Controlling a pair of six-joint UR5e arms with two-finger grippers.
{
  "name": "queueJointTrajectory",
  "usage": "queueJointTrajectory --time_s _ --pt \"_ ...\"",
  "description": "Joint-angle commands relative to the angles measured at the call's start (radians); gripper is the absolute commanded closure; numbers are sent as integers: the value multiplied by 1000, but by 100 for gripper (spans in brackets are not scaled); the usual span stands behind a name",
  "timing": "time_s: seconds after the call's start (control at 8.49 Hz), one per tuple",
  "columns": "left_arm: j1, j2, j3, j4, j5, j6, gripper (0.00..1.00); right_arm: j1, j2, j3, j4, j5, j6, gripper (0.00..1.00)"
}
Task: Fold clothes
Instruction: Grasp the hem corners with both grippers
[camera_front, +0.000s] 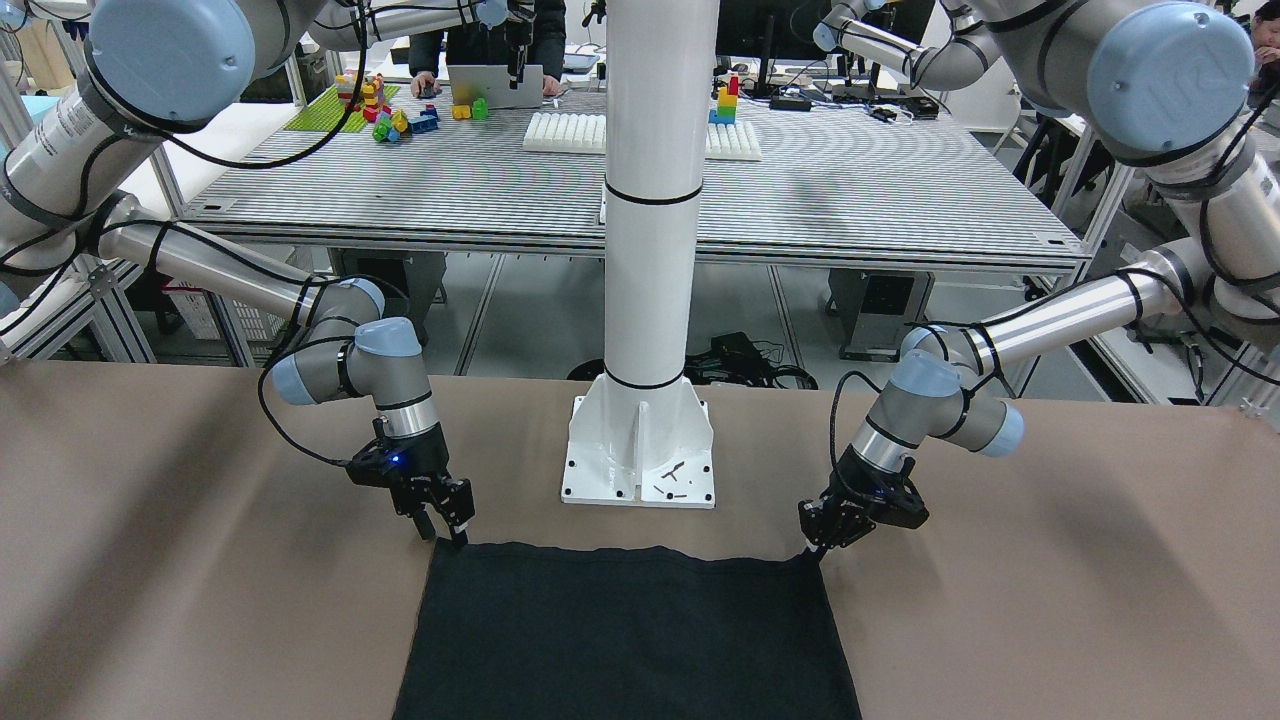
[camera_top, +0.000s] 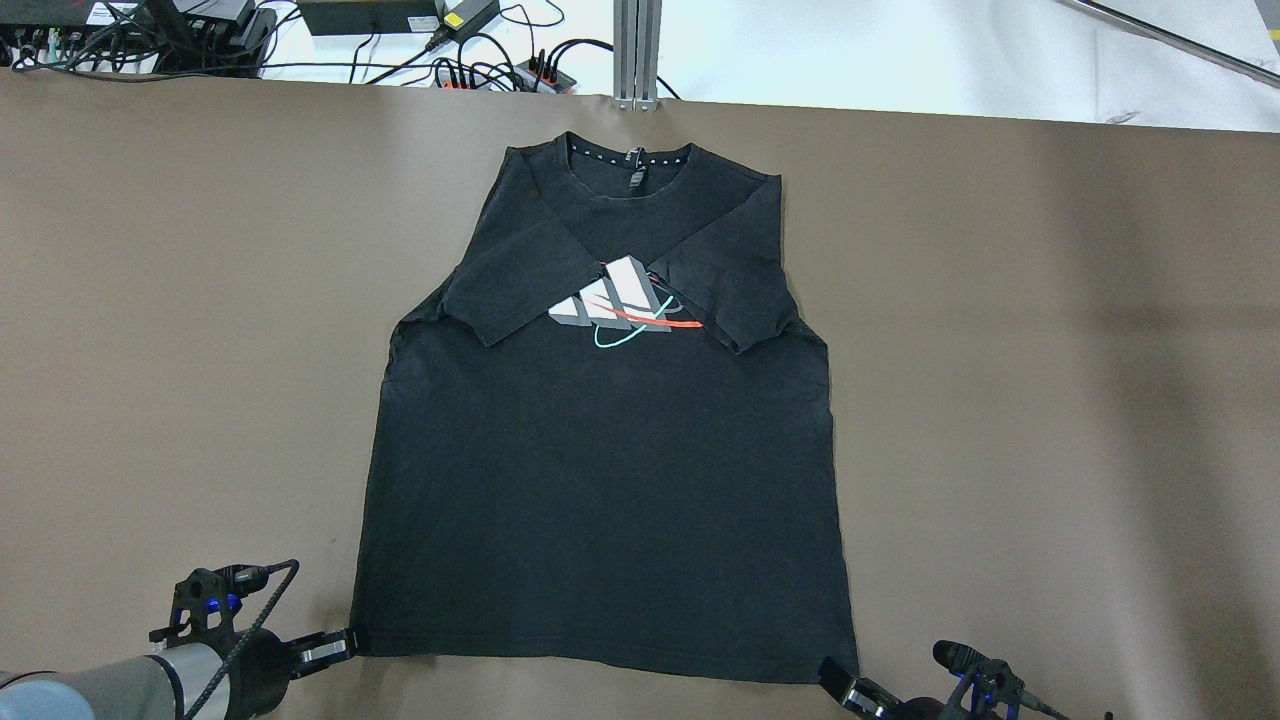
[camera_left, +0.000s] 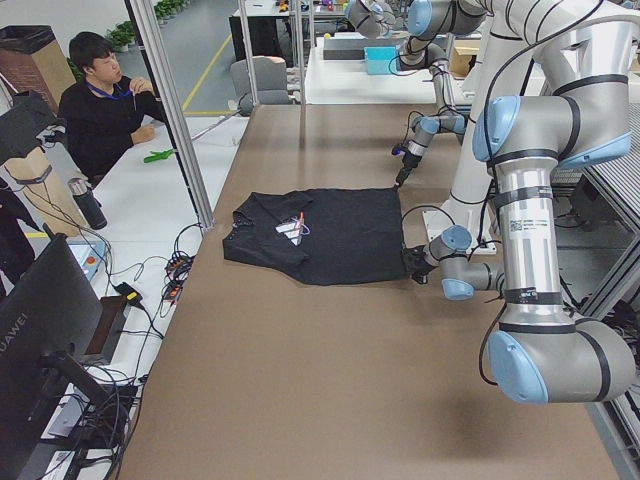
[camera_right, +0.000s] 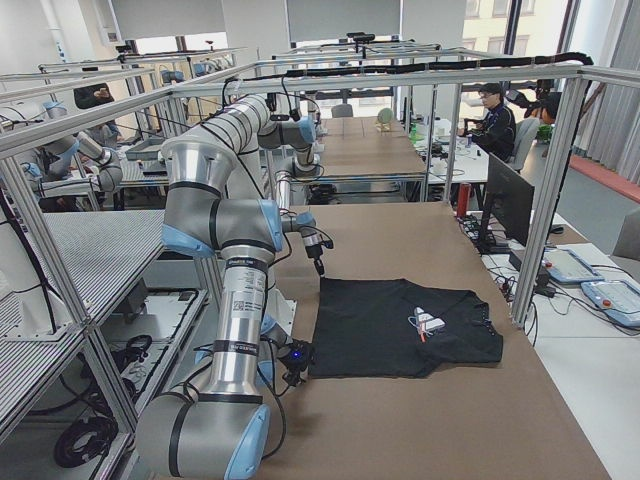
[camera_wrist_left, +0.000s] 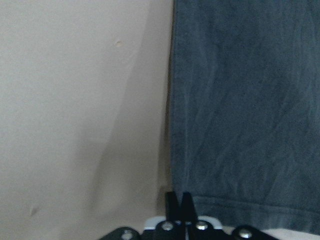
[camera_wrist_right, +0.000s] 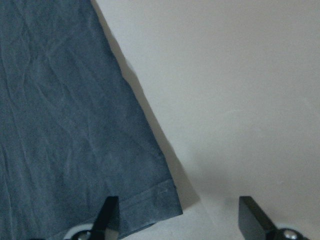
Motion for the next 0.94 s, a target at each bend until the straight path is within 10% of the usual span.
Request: queueJointTrajectory --time_s 0.0,0.12,0.24,0.82 --pt "0 0 -2 1 -1 0 100 0 7 0 0 -1 1 59" --pt "-2 0 -2 -1 -2 0 100 2 7 4 0 -1 -1 90" --pt "-2 0 -6 1 -2 0 100 2 6 4 0 -1 -1 100" --pt "-30 40 -135 9 -32 3 100 25 -11 120 -55 10 -94 100"
